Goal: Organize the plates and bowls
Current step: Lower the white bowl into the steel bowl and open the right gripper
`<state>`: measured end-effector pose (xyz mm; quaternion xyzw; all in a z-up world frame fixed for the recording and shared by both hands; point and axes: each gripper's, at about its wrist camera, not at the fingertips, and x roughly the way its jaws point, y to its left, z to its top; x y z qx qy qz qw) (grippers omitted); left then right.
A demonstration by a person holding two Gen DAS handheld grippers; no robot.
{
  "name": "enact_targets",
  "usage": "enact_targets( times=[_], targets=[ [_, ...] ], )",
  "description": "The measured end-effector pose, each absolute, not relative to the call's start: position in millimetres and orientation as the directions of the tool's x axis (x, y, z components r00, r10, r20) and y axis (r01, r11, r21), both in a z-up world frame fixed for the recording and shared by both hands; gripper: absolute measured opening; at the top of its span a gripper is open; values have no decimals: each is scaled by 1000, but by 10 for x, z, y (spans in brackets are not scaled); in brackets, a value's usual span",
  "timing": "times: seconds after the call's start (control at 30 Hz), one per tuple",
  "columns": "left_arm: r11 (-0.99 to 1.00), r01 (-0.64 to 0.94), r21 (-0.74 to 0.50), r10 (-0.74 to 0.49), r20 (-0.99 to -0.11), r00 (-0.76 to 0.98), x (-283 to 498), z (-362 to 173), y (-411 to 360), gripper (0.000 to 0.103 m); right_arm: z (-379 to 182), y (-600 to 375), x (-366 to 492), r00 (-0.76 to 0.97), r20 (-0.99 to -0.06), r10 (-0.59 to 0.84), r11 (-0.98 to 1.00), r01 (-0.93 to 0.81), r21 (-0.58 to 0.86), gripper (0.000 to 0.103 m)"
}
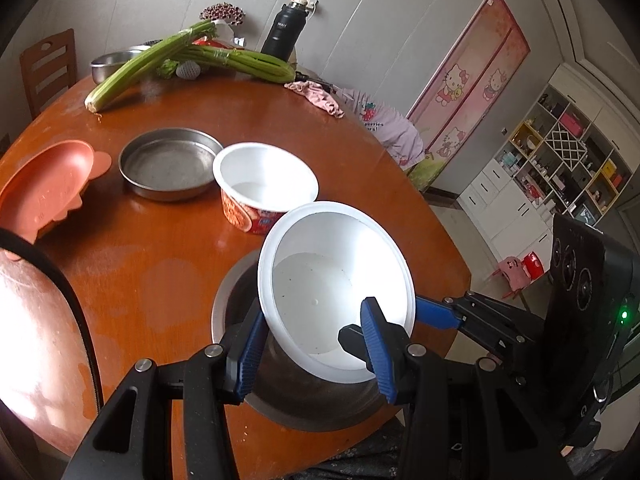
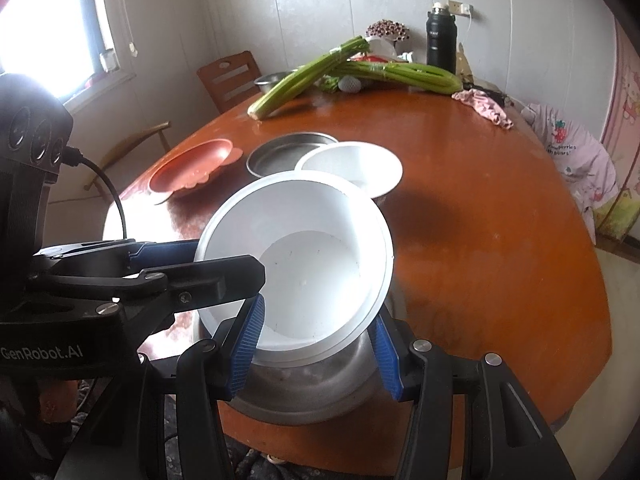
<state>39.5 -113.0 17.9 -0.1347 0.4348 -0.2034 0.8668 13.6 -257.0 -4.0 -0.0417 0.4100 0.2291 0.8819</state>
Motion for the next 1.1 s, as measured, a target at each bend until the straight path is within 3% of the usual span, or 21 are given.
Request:
enact_targets(
  times=[1.1],
  targets=[
    [876,225,-427,-481,-727,490,452,-88,-1094,47,-271,-2541,226,500,-787,361,894,-426,139,55]
  ],
)
